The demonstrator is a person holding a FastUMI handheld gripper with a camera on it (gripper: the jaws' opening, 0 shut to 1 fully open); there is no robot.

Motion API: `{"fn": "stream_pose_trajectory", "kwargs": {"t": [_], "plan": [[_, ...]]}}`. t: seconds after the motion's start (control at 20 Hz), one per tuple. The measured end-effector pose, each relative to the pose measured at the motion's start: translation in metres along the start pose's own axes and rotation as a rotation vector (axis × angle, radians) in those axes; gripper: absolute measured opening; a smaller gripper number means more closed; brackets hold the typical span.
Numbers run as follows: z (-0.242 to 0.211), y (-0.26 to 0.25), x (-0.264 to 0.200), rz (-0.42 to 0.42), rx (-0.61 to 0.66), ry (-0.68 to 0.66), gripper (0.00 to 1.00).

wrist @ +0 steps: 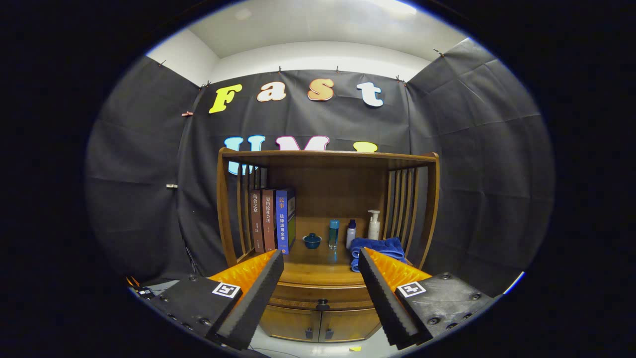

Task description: Pull open the drawer, take out the items inside it, and place them on the countertop above the cabinet.

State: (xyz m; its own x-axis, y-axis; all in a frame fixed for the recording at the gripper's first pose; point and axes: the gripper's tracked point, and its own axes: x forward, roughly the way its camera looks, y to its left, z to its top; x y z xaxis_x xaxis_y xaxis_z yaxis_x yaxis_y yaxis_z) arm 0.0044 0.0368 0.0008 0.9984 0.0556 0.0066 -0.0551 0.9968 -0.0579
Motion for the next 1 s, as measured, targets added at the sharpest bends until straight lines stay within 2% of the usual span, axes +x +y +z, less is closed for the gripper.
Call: {"fn": "stream_pose_trajectory", "kwargs": {"t": [0.25,0.4,0.65,0.8,1.0], "plan": [[-0.015,-0.005,0.012,0.005,0.0,0.003,0.99],[-0.04,-0.018,0.022,-0.019,0.031,0.018,0.99],[-0.113,-0.035,0.041,-0.036,0.153,0.078,0.99],[-0.163,-0.038,0.055,-0.052,0.185,0.136,0.99],[-0.211,-0.036,0.071,-0.06,0.083,0.195,0.99]]}}
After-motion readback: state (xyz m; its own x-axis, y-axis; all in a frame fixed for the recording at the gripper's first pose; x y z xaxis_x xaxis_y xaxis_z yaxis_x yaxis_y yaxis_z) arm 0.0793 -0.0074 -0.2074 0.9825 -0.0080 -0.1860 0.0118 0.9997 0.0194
